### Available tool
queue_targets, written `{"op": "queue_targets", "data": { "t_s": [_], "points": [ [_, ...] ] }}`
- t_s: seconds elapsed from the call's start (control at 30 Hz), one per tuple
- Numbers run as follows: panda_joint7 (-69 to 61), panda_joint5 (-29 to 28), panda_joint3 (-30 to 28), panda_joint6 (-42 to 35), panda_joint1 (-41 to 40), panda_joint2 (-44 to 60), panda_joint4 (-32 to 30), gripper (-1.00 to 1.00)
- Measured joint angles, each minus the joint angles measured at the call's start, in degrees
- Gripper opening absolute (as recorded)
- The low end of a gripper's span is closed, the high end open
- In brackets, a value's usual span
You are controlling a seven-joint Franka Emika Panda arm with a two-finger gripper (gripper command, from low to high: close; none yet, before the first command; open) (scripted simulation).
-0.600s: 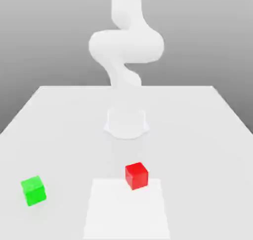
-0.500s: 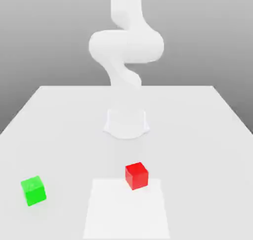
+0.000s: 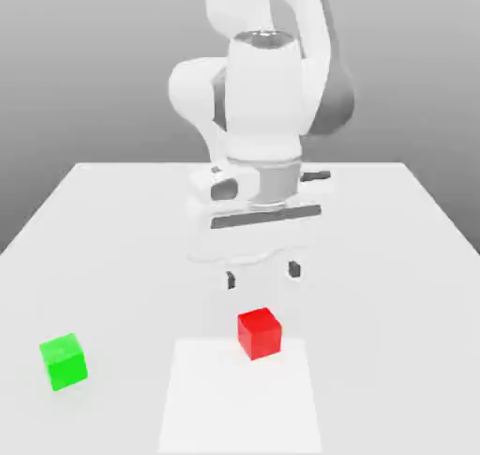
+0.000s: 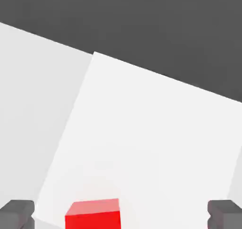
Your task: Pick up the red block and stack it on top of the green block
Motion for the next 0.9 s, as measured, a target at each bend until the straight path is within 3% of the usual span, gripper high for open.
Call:
{"op": "queue_targets", "data": {
  "t_s": [0.2,0.23,0.47,0.73,0.9],
  "points": [
    [-2.02,1.94,1.53,12.03,-0.81,14.32,0.66,0.00],
    [-2.13,2.04,1.84,13.23,-1.10,15.70,0.84,-1.00],
    [-1.87,1.73,1.91,13.19,-1.21,15.71,0.83,-1.00],
    [-1.22,0.78,1.63,0.14,-1.24,0.53,-1.28,-1.00],
    [1.54,2.11,-5.26,-6.22,-8.60,1.81,6.40,-1.00]
  ]
}}
